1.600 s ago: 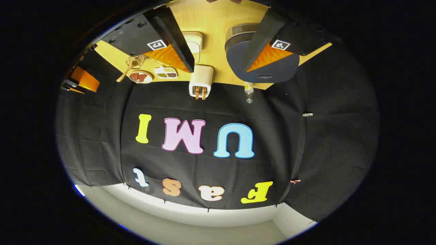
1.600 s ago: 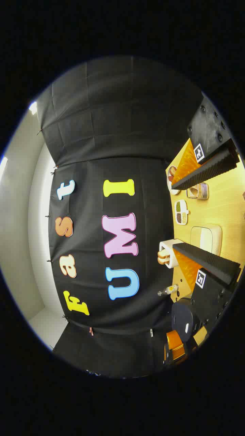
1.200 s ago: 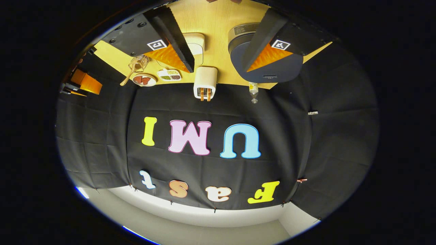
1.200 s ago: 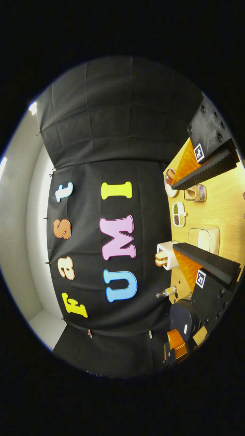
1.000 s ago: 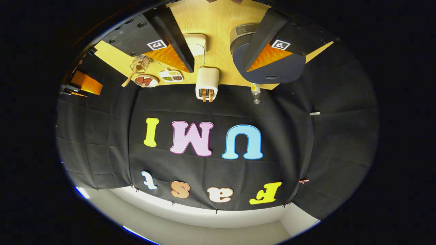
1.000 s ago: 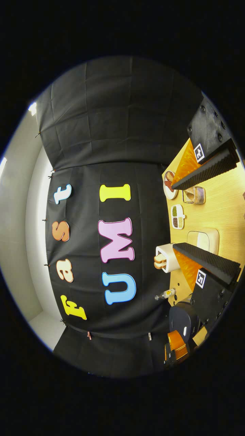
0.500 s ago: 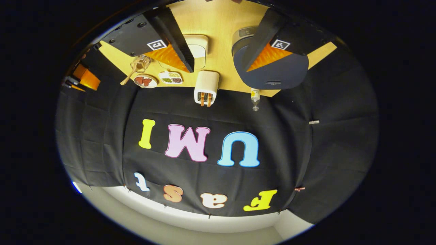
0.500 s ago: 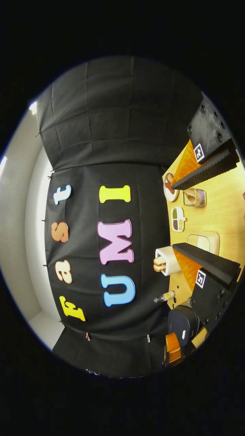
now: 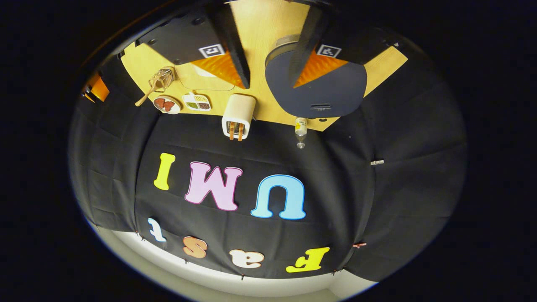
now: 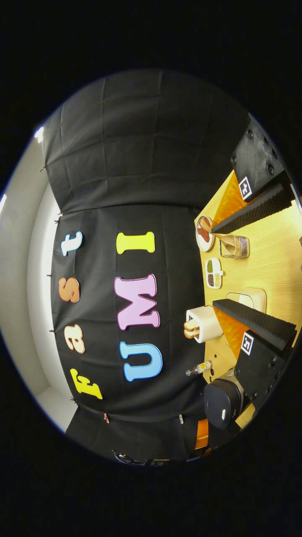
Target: Close the left gripper, press the button to open the rice cooker; take a wooden spoon from the chopstick holder with the right hand, scoop a spoonful of rice and pour it into the rice cooker, then put the wooden spoon back into the chopstick holder.
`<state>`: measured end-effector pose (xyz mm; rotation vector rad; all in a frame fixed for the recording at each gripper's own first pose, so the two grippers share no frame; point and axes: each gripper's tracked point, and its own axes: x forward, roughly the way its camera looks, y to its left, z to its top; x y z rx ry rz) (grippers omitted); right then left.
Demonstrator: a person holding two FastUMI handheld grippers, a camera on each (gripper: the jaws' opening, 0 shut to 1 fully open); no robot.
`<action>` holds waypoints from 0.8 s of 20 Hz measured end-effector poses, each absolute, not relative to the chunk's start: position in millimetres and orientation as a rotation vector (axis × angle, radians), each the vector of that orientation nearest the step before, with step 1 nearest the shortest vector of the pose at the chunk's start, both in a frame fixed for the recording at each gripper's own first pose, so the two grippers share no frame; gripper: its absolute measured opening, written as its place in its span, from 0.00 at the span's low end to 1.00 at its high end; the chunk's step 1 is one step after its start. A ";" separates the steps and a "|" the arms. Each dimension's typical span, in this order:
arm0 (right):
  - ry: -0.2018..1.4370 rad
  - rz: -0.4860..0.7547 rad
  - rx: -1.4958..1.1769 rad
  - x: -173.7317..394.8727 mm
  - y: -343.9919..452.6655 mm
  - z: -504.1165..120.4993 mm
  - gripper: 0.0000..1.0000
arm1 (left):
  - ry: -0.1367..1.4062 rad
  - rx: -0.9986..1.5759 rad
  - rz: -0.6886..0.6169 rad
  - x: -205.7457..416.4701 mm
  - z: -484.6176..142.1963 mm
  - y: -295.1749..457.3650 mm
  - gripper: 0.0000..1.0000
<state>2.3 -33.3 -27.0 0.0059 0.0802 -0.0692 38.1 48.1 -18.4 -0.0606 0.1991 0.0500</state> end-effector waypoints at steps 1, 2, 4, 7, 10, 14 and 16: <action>0.082 -0.067 0.008 1.3 -32.6 -27.3 0.98 | 0.209 -0.061 0.051 39.3 -18.9 52.0 0.52; 0.082 -0.064 0.009 0.6 -30.8 -26.7 0.98 | 0.216 -0.060 0.056 39.8 -20.4 57.5 0.48; 0.076 -0.057 0.003 -0.1 -28.8 -24.5 0.98 | 0.232 -0.068 0.065 43.8 -23.6 68.5 0.34; 0.080 -0.054 -0.003 -2.6 -29.0 -26.9 0.98 | 0.263 -0.085 0.088 48.9 -31.6 85.4 0.02; 0.095 -0.065 0.004 -3.0 -33.2 -31.4 0.98 | 0.298 -0.101 0.075 53.5 -43.0 90.4 0.06; 0.123 -0.084 0.011 -6.0 -40.3 -39.1 0.98 | 0.362 -0.109 0.077 62.8 -64.5 101.2 0.05; 0.131 -0.095 0.010 -6.6 -44.3 -40.8 0.98 | 0.393 -0.126 0.087 63.7 -77.4 108.1 0.05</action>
